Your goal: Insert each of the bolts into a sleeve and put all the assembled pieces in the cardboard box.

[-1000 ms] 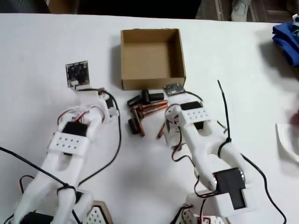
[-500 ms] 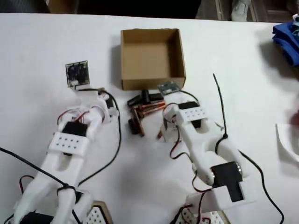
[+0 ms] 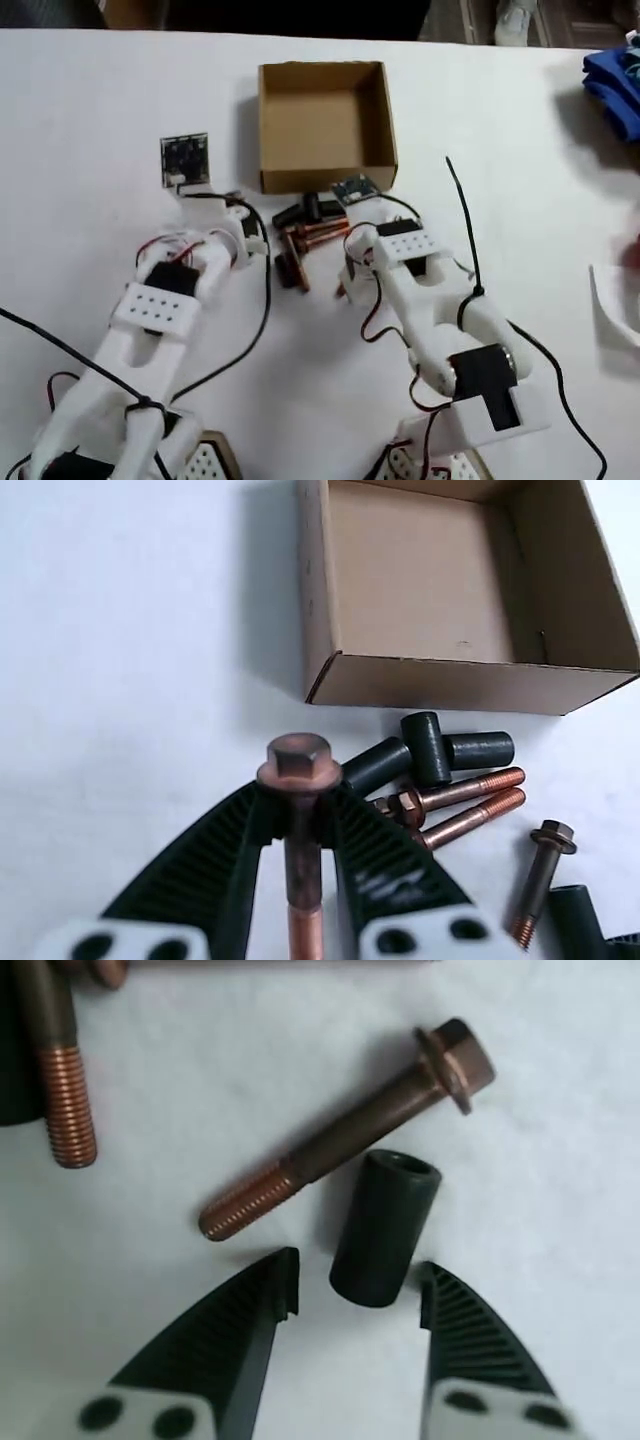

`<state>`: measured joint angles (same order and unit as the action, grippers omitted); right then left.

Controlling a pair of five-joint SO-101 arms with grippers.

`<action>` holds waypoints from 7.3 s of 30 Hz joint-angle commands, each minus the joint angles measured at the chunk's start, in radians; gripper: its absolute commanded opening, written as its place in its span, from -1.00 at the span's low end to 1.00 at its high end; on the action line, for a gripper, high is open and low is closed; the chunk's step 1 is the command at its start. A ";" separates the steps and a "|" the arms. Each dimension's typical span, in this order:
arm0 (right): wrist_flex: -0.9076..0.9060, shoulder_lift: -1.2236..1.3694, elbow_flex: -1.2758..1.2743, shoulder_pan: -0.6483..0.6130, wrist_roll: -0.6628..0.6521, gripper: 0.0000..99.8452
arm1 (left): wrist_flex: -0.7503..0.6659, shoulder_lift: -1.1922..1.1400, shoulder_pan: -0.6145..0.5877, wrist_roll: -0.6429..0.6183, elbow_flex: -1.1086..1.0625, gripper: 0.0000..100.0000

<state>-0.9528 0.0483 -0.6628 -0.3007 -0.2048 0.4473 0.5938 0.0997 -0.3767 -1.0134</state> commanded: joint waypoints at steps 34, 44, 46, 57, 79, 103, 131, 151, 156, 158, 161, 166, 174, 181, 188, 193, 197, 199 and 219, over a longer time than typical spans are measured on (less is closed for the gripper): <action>-0.007 0.015 0.130 0.002 -0.008 -0.73 | -0.003 0.003 0.006 -0.006 0.041 -0.95; -0.010 0.130 0.175 0.005 -0.006 -0.74 | -0.003 0.003 0.006 -0.006 0.041 -0.95; -0.005 0.130 0.178 0.004 -0.006 -0.82 | -0.003 0.003 0.006 -0.006 0.041 -0.95; 0.016 -0.021 0.123 -0.005 -0.002 -0.96 | -0.009 0.003 0.006 -0.006 0.048 -0.95; 0.872 -0.903 -0.738 0.038 0.057 -0.96 | 0.000 -0.006 0.012 -0.014 0.208 -0.95; 1.566 -1.032 -1.019 0.073 0.064 -0.96 | 0.074 -0.466 0.365 -0.026 1.055 -0.95; 1.896 -0.636 -0.945 0.094 0.066 -0.96 | -0.161 -0.393 0.394 0.032 0.777 -0.95; 1.908 -0.621 -0.942 0.087 0.066 -0.96 | -0.172 -0.362 0.428 0.031 0.739 -0.95; 1.905 -0.621 -0.942 0.088 0.066 -0.96 | -0.118 -0.362 0.451 0.021 0.769 -0.95; 1.890 -0.621 -0.941 0.088 0.066 -0.96 | -0.106 -0.362 0.446 0.021 0.771 -0.95; 1.886 -0.621 -0.941 0.090 0.066 -0.96 | -0.103 -0.362 0.445 0.021 0.771 -0.95; 1.888 -0.621 -0.941 0.090 0.066 -0.96 | -0.103 -0.365 0.446 0.021 0.762 -0.95; 1.888 -0.622 -0.904 0.094 0.066 -0.96 | -0.104 -0.371 0.446 0.029 0.742 -0.95; 1.888 -0.622 -0.904 0.093 0.069 -0.96 | -0.110 -0.364 0.443 0.031 0.677 -0.95; 1.888 -0.624 -0.902 0.094 0.118 -0.96 | -0.103 -0.365 0.450 0.031 0.654 -0.95; 1.888 -0.630 -0.902 0.094 0.118 -0.96 | -0.103 -0.365 0.451 0.031 0.633 -0.95; 1.886 -0.624 -0.902 0.094 0.114 -0.96 | -0.101 -0.370 0.460 0.091 0.631 -0.95; 1.886 -0.624 -0.902 0.094 0.114 -0.96 | -0.098 -0.370 0.476 0.130 0.631 -0.95; 1.886 -0.622 -0.902 0.094 0.114 -0.96 | -0.097 -0.362 0.488 0.144 0.605 -0.95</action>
<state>0.9314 -0.5685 -1.6233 -0.2133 -0.0928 0.3521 0.1995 0.5815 -0.2447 -0.4427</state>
